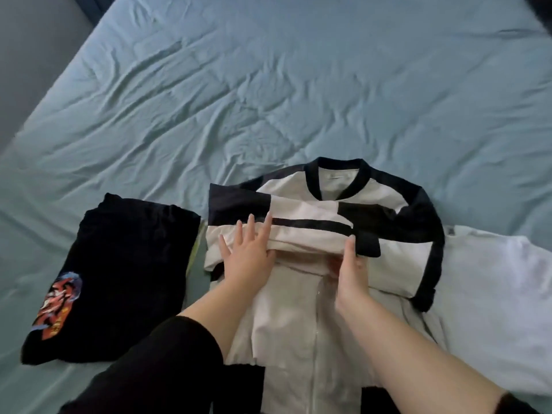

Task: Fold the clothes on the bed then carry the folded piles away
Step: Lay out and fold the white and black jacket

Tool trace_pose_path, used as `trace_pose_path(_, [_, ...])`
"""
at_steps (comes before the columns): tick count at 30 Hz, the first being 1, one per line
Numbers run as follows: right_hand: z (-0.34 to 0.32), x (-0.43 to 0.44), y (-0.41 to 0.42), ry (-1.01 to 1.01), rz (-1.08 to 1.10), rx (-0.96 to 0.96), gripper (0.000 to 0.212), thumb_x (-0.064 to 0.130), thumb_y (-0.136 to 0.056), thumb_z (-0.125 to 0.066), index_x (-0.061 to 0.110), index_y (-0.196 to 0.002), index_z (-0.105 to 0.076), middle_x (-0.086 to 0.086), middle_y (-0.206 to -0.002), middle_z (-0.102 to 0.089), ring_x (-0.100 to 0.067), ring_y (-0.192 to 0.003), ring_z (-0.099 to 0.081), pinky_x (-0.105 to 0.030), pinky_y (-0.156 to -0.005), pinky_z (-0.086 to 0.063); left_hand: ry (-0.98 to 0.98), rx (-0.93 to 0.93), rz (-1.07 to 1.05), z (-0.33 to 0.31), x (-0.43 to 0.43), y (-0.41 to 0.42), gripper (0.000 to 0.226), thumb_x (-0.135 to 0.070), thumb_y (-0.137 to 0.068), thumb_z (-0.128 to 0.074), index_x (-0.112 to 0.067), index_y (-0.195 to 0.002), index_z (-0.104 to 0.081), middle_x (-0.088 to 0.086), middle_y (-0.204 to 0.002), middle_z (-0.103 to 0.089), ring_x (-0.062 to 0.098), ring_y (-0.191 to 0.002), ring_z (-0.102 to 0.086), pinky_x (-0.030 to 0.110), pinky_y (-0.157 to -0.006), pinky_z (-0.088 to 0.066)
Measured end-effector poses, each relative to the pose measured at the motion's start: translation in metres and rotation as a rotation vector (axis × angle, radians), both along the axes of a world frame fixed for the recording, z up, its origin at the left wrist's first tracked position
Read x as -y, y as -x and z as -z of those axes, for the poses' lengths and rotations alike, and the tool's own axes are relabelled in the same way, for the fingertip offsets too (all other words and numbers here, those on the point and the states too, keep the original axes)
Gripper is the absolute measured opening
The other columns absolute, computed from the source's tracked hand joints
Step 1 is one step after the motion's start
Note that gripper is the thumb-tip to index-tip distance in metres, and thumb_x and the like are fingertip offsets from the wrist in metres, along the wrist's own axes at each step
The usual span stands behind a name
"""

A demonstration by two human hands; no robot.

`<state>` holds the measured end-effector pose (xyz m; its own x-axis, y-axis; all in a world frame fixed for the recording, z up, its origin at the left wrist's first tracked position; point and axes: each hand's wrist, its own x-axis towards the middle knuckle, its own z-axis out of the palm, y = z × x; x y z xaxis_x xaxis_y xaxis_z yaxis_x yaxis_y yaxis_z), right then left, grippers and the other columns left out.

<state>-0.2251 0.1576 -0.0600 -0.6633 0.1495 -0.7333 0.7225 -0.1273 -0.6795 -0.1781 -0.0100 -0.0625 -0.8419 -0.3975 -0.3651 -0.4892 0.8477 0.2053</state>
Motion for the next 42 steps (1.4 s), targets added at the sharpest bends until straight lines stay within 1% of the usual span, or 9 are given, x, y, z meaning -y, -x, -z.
trace_pose_path(5, [0.035,-0.058,0.025,0.132,0.014,0.177,0.035,0.046,-0.087,-0.064,0.017,-0.105,-0.061,-0.012,-0.095,-0.07,-0.023,-0.072,-0.072,-0.037,-0.064,-0.059,0.036,0.156,0.022,0.037,-0.019,-0.006,0.074,-0.039,-0.098,-0.038,-0.047,-0.144,0.019,0.002,-0.159,0.019,0.031,-0.146,0.014,0.061,-0.115,0.0])
trace_pose_path(11, [0.024,-0.094,0.049,-0.186,-0.032,-0.156,0.023,0.03,-0.089,-0.063,0.024,-0.111,-0.061,-0.002,-0.113,-0.065,-0.028,-0.104,-0.064,-0.048,-0.092,-0.054,0.075,0.037,0.088,0.033,-0.044,-0.008,0.065,-0.033,-0.101,-0.029,-0.053,-0.142,0.018,-0.003,-0.16,0.018,0.025,-0.147,0.014,0.059,-0.113,0.007])
trace_pose_path(15, [0.023,-0.143,0.06,-0.384,-0.074,-0.145,0.025,0.022,-0.092,-0.061,0.01,-0.113,-0.063,-0.01,-0.111,-0.066,-0.027,-0.093,-0.062,-0.04,-0.084,-0.052,0.081,0.09,0.24,0.037,-0.066,0.004,0.07,-0.025,-0.1,-0.033,-0.052,-0.143,0.015,-0.004,-0.159,0.019,0.019,-0.147,0.014,0.059,-0.113,0.006])
trace_pose_path(20, [0.014,-0.154,0.064,-0.896,-0.338,-0.346,0.041,0.012,-0.084,-0.062,0.013,-0.124,-0.056,-0.012,-0.121,-0.06,-0.033,-0.11,-0.057,-0.044,-0.092,-0.046,0.026,0.048,0.32,0.034,-0.061,0.009,0.064,-0.068,-0.09,-0.017,-0.047,-0.148,0.001,-0.005,-0.161,0.007,0.014,-0.148,0.01,0.05,-0.118,0.006])
trace_pose_path(23, [0.014,-0.113,0.052,-1.047,-0.674,-0.813,0.041,0.019,-0.086,-0.06,0.015,-0.127,-0.055,-0.008,-0.13,-0.057,-0.028,-0.123,-0.051,-0.043,-0.1,-0.038,0.184,-0.151,0.296,0.037,-0.055,0.019,0.054,-0.047,-0.098,-0.017,-0.045,-0.148,0.004,-0.007,-0.161,0.006,0.012,-0.147,0.015,0.047,-0.117,0.011])
trace_pose_path(28, [0.069,-0.067,0.054,-1.173,-1.408,-0.816,0.055,0.05,-0.1,-0.01,0.035,-0.152,-0.002,0.003,-0.163,0.005,-0.017,-0.149,0.011,-0.043,-0.114,0.019,0.304,-0.058,0.283,0.067,-0.031,0.041,0.064,-0.066,-0.092,-0.01,-0.046,-0.145,0.021,-0.003,-0.157,0.025,0.015,-0.139,0.033,0.053,-0.109,0.024])
trace_pose_path(31, [0.092,-0.129,0.074,-1.286,-1.45,-0.673,0.064,0.064,-0.09,0.008,0.036,-0.146,0.021,0.007,-0.159,0.024,-0.01,-0.145,0.023,-0.038,-0.117,0.018,0.258,0.055,0.243,0.081,0.011,0.033,0.08,-0.091,-0.071,0.0,-0.055,-0.135,0.031,-0.009,-0.154,0.03,0.011,-0.138,0.034,0.057,-0.106,0.025])
trace_pose_path(36, [0.074,-0.136,0.077,-1.359,-1.449,-0.467,0.066,0.06,-0.093,0.004,0.03,-0.15,0.018,0.004,-0.157,0.028,-0.01,-0.144,0.026,-0.047,-0.118,0.015,0.234,0.118,0.157,0.071,0.008,0.029,0.085,-0.089,-0.071,0.004,-0.046,-0.14,0.03,-0.001,-0.154,0.031,0.018,-0.139,0.036,0.061,-0.105,0.025])
trace_pose_path(42, [0.064,-0.103,-0.016,-1.131,-1.643,-0.79,0.065,0.062,-0.096,-0.004,0.029,-0.153,-0.002,0.0,-0.163,0.003,-0.014,-0.147,0.012,-0.042,-0.117,0.016,0.206,-0.063,0.681,0.076,-0.051,-0.042,0.07,-0.071,-0.09,-0.006,-0.039,-0.149,0.013,0.002,-0.162,0.008,0.02,-0.147,0.016,0.049,-0.117,0.011])
